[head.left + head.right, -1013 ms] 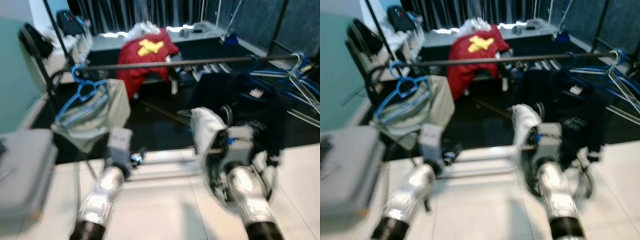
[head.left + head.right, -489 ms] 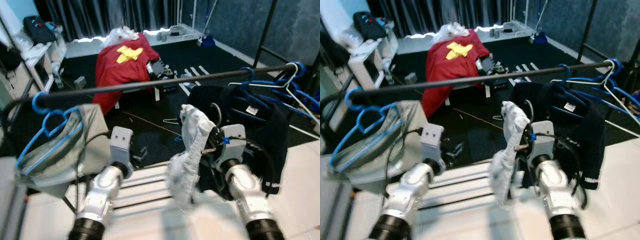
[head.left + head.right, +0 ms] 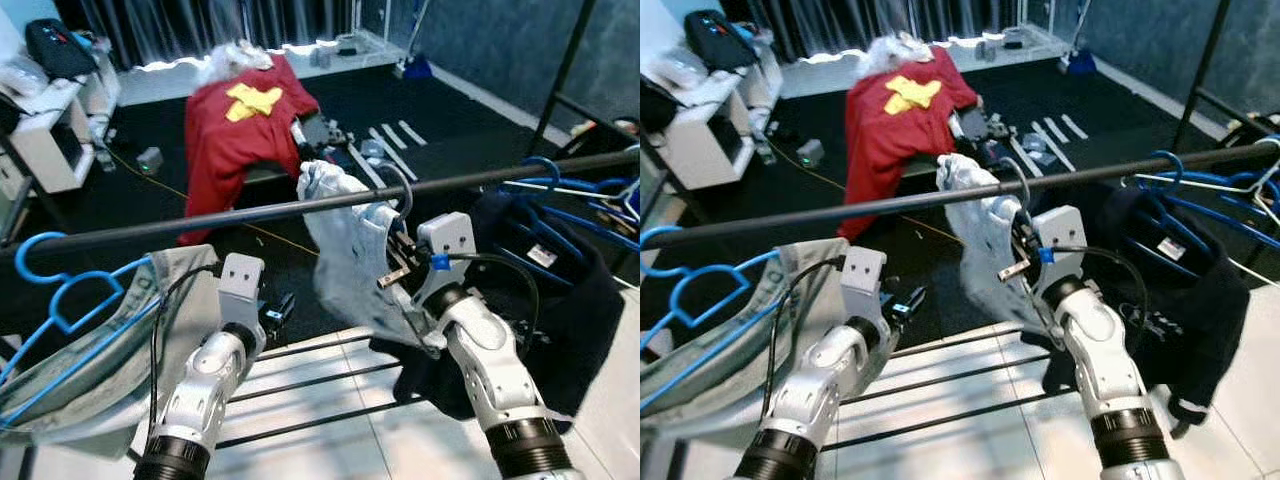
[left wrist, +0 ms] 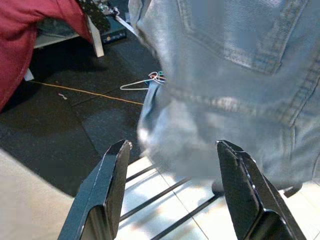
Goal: Hang hanger
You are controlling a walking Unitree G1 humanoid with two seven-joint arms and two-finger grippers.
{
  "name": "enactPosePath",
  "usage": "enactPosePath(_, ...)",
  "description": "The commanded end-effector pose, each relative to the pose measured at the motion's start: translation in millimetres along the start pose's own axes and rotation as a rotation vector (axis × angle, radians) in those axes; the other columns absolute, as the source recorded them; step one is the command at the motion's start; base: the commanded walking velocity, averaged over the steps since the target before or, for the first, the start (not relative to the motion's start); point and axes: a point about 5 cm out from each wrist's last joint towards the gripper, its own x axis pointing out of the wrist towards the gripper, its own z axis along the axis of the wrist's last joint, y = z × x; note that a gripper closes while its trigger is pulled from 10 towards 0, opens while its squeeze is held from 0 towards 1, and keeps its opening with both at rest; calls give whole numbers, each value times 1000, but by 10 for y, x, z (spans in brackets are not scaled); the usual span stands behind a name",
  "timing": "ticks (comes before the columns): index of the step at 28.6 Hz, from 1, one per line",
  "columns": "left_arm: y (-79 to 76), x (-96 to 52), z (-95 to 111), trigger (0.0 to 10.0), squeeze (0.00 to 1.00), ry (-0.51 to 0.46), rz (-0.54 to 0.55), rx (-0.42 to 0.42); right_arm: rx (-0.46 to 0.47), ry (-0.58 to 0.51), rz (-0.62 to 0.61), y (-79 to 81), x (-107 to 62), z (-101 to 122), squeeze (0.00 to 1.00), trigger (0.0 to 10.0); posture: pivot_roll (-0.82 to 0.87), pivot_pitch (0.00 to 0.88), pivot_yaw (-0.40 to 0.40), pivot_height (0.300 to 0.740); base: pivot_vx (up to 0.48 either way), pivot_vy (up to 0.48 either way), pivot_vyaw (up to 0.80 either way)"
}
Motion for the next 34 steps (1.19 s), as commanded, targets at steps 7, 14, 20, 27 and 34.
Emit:
enactPosePath(7, 5, -41, -72, 10000, 0, 34, -17, 15, 5, -29, 24, 46, 21, 76, 0, 10000, -76, 27, 47, 740, 0, 0, 0)
enactPosePath(14, -5, -55, -124, 10000, 0, 68, -38, 40, -24, 108, 34, 76, -45, -157, 0, 10000, -77, 27, 46, 740, 0, 0, 0)
enactPosePath(20, -40, -87, -203, 10000, 0, 111, -94, 78, -3, 240, 45, 143, -169, -434, 0, 10000, -79, 29, 47, 740, 0, 0, 0)
enactPosePath(27, -43, -153, -380, 10000, 0, 225, -126, 162, 53, 351, -115, 106, -432, -833, 0, 10000, -78, 27, 43, 740, 0, 0, 0)
enactPosePath(34, 18, -160, -408, 10000, 0, 186, -38, 55, 149, 346, -224, 64, -477, -902, 0, 10000, -78, 17, 43, 740, 0, 0, 0)
